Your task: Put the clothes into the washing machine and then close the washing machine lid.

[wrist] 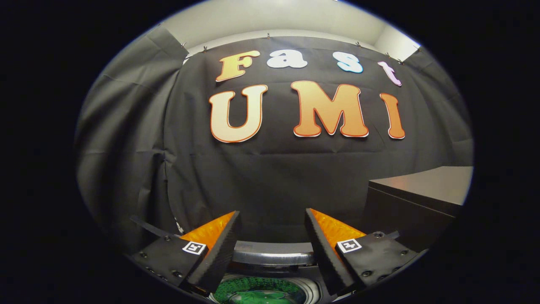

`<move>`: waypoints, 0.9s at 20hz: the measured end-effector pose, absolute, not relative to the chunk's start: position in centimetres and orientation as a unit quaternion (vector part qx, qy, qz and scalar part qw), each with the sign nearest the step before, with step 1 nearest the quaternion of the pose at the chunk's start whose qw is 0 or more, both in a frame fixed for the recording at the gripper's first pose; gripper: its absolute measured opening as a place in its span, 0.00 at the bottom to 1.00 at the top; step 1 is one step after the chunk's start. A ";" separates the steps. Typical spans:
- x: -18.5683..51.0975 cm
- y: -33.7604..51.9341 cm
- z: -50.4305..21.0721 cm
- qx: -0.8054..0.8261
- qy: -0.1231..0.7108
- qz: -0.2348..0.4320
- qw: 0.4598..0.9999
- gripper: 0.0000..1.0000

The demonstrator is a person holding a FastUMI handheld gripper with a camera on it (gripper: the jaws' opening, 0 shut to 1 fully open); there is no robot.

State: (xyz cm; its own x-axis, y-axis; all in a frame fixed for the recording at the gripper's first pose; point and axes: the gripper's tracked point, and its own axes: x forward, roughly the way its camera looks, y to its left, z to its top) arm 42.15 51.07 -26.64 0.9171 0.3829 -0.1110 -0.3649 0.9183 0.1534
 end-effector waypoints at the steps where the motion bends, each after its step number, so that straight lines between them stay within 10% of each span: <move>1: 42.2 50.6 -27.9 0.046 0.095 0.188 0.977 0.97; 18: 40.2 49.0 -23.4 0.078 0.132 0.207 0.966 0.98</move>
